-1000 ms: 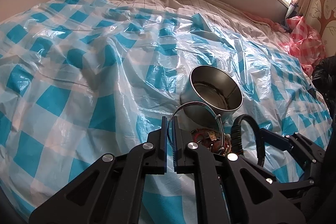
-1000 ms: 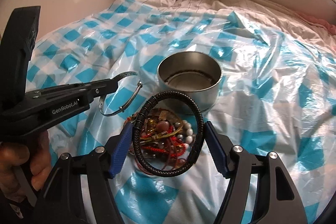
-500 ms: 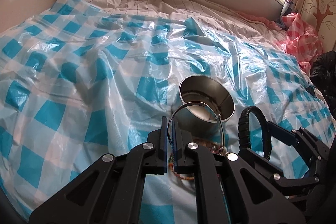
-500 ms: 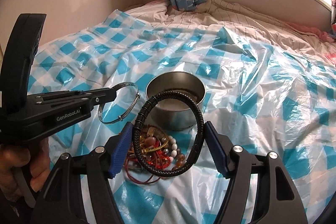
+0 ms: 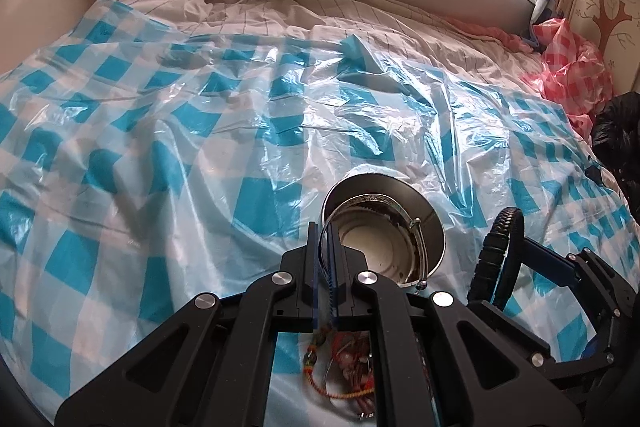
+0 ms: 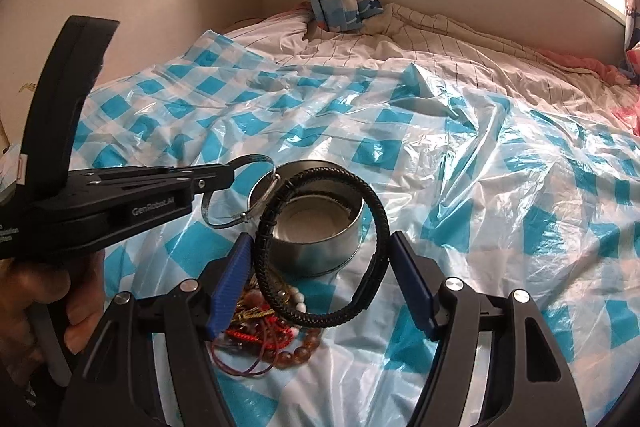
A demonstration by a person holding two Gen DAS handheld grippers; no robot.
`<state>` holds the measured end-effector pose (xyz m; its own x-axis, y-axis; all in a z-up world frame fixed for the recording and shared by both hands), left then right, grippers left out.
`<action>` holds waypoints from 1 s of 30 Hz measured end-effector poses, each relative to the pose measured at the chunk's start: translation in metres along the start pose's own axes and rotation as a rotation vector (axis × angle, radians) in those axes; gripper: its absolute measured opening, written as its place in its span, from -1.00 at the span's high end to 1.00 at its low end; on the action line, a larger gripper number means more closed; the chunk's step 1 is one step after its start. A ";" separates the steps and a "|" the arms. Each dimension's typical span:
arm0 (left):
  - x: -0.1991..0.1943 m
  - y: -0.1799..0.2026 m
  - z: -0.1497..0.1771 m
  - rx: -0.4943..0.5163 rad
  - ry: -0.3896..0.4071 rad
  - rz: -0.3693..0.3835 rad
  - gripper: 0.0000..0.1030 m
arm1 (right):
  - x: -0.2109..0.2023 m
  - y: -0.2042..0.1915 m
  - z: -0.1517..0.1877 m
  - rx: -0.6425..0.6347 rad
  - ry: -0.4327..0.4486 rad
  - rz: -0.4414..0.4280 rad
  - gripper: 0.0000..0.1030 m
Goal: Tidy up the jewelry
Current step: 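Carry the black bangle over the steel tin and release it inside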
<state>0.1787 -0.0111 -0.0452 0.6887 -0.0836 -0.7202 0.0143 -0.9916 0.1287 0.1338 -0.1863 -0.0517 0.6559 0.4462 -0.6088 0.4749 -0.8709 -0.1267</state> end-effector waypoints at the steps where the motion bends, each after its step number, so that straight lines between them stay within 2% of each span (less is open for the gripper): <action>1: 0.002 0.001 -0.001 0.002 0.000 0.000 0.93 | 0.001 0.001 -0.002 -0.003 0.001 0.001 -0.31; 9: 0.021 0.013 -0.014 0.019 -0.009 0.007 0.93 | 0.017 0.009 -0.017 -0.016 0.006 0.000 -0.31; 19: 0.037 0.019 -0.013 0.034 -0.037 0.016 0.93 | 0.031 0.011 -0.021 -0.029 -0.015 -0.002 -0.32; 27: 0.050 0.015 -0.008 0.021 -0.092 0.036 0.87 | 0.039 0.011 -0.021 -0.034 -0.034 -0.005 -0.32; 30: 0.049 0.014 -0.009 0.016 -0.085 0.034 0.87 | 0.041 0.010 -0.022 -0.040 -0.035 -0.006 -0.32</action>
<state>0.2187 -0.0281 -0.0725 0.6248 -0.1243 -0.7708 -0.0196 -0.9894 0.1437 0.1787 -0.1724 -0.0609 0.6327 0.4433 -0.6350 0.5018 -0.8592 -0.0997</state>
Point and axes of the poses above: each gripper's, at about its wrist camera, not at the fingertips, and x roughly the way its jaws point, y to its right, z to its underside, the point moved 4 cm from there along x, roughly the way its jaws point, and after that the axes turned 1 degree about y, right-handed, at the moved point
